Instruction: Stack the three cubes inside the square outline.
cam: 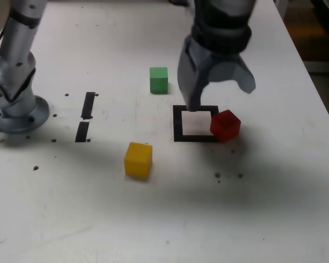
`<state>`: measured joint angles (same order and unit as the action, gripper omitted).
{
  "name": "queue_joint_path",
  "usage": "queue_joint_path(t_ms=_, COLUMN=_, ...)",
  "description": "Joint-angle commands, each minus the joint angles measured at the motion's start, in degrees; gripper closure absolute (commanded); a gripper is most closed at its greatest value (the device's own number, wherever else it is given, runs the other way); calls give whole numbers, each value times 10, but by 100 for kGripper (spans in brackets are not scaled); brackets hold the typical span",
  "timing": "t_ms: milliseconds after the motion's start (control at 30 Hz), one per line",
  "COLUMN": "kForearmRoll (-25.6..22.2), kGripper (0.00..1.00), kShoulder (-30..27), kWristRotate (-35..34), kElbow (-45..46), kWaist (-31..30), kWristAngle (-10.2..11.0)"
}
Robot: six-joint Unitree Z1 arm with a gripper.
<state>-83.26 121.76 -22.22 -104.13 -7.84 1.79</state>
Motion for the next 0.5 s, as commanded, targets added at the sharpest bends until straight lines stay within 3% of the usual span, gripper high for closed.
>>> queue_joint_path(t_ms=0, kForearmRoll=2, kGripper=2, kShoulder=14, kWristRotate=-1, kElbow=-7, kWaist=3, kWristAngle=-11)
queue_joint_path(t_ms=200, kForearmRoll=6, kGripper=5, kShoulder=63, kWristRotate=-8, kElbow=-15, kWaist=6, kWristAngle=-44)
queue_joint_path(t_ms=467, kForearmRoll=6, kGripper=17, kShoulder=82, kWristRotate=-20, kElbow=-32, kWaist=10, kWristAngle=-42)
